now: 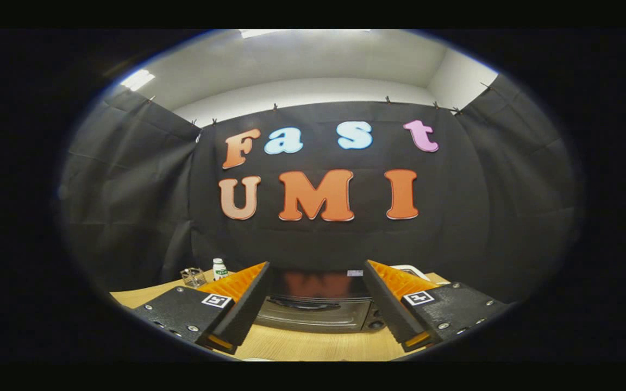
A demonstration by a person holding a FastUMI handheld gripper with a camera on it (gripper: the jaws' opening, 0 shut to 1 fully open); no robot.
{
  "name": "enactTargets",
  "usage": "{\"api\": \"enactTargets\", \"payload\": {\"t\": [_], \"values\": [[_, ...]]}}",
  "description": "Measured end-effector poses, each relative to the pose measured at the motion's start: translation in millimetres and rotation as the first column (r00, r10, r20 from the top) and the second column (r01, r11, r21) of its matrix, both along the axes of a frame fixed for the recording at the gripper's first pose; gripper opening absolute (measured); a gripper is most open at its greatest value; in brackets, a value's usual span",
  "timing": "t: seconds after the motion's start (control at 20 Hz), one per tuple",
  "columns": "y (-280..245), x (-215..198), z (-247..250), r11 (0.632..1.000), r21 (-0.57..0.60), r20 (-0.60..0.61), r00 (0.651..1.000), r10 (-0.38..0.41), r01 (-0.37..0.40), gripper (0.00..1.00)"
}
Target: Open the toaster oven, put the food inside, and close the toaster oven door.
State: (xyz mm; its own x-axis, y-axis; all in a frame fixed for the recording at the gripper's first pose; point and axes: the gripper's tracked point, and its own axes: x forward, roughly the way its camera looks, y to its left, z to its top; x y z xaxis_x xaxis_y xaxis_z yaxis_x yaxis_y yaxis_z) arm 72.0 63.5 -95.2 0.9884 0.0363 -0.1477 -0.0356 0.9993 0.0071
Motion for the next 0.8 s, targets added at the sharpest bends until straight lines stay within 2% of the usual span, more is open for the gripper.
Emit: {"api": "enactTargets", "payload": {"t": [0.1, 0.45, 0.8], "values": [[-4, 13, -14, 1.000, 0.011, -0.027, 1.000, -0.015, 0.016, 0.99], [12, 56, -76, 0.997, 0.073, -0.139, 0.990, 0.007, 0.004, 0.99], [22, 89, -138, 1.000, 0.007, -0.240, 0.971, 0.007, -0.006, 0.99]]}}
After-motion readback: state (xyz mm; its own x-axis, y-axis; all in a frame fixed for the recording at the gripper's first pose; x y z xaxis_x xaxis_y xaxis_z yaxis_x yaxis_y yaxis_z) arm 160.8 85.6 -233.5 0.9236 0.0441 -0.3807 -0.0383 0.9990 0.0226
